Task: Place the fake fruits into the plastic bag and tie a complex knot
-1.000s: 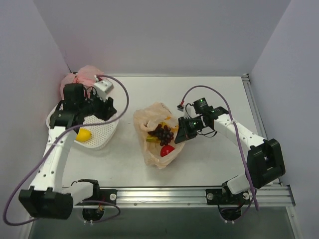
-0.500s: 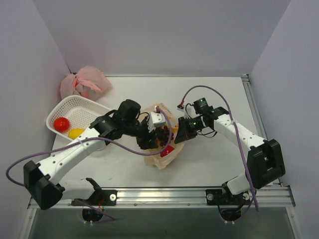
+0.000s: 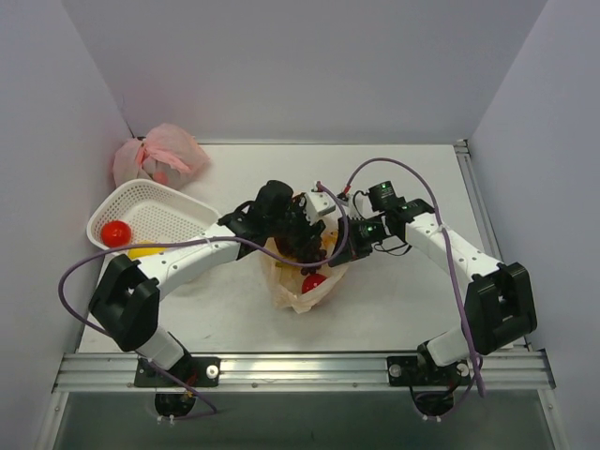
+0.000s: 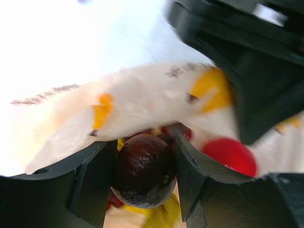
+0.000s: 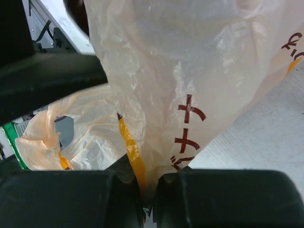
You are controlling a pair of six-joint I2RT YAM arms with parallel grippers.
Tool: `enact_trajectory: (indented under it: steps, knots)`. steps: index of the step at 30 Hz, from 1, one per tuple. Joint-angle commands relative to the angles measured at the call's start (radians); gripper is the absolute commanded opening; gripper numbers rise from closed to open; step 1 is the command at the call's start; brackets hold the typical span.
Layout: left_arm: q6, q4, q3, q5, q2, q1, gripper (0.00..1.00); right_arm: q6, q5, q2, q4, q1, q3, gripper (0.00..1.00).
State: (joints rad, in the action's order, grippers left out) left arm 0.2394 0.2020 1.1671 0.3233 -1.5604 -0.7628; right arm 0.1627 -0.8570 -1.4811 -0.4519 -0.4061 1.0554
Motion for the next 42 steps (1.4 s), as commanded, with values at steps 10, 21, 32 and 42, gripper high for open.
enact_trajectory:
  steps: [10,21,32,42]
  knots:
    - [0.063,-0.310,-0.023,-0.253,-0.020,0.008,0.97,-0.005,-0.051,-0.018,-0.010,0.044,0.038,0.00]
    - [0.179,0.468,0.049,0.413,0.367,0.028,0.97,-0.002,-0.002,-0.031,-0.007,0.046,0.015,0.00]
    - [0.533,0.964,0.054,0.249,0.554,0.434,0.96,-0.014,0.012,-0.036,-0.005,0.049,-0.002,0.00]
    - [1.162,1.129,0.336,0.092,0.111,0.973,0.97,-0.012,-0.010,-0.053,-0.005,0.050,0.003,0.00]
